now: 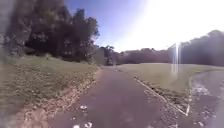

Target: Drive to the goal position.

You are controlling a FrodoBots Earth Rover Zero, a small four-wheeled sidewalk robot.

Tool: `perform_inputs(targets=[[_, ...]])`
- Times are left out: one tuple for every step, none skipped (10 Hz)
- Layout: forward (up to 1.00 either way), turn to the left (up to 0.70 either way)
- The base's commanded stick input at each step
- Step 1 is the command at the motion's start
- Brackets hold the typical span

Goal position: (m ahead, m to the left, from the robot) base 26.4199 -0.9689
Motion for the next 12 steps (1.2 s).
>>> perform_inputs(targets=[[1.0,0.01],[1.0,0.02],[1.0,0.01],[1.0,0.02],[1.0,0.02],[1.0,0.0],[1.0,0.0],[1.0,0.0],[1.0,0.0],[1.0,0.0],[1.0,0.01],[1.0,0.01]])
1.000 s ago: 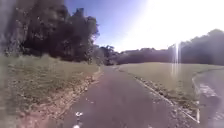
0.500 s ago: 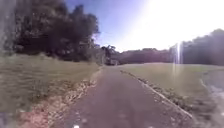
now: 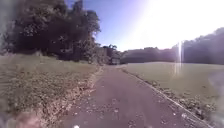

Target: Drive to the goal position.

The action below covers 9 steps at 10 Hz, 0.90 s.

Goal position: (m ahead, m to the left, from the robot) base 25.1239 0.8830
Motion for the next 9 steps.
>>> perform_inputs(targets=[[1.0,0.0],[1.0,0.01],[1.0,0.0],[1.0,0.01],[1.0,0.02],[1.0,0.0],[1.0,0.0],[1.0,0.0],[1.0,0.0]])
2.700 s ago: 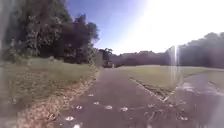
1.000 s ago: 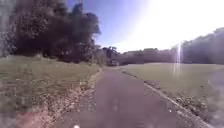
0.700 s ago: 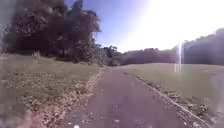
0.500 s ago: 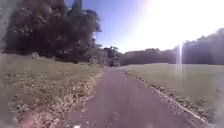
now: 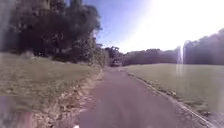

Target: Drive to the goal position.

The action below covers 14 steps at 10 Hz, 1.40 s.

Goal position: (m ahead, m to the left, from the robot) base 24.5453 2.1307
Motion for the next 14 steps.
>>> perform_inputs(targets=[[1.0,0.0],[1.0,0.0],[1.0,0.0],[1.0,-0.32],[1.0,-0.37],[1.0,0.0],[1.0,0.0],[1.0,0.0],[1.0,0.0],[1.0,0.0],[1.0,0.0],[1.0,0.0],[1.0,0.0],[1.0,0.0]])
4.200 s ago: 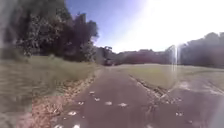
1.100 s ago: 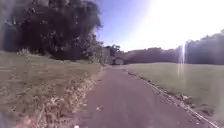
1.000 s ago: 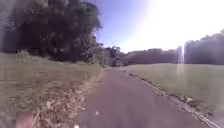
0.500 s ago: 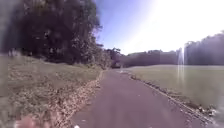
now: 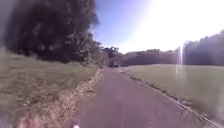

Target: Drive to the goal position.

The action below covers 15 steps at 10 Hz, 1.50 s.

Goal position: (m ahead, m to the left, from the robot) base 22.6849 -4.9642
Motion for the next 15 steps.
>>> perform_inputs(targets=[[1.0,0.0],[1.0,0.0],[1.0,0.0],[1.0,0.0],[1.0,0.0],[1.0,-0.12],[1.0,-0.3],[1.0,-0.33],[1.0,-0.15],[1.0,0.0],[1.0,0.0],[1.0,0.0],[1.0,0.0],[1.0,0.0],[1.0,0.0]])
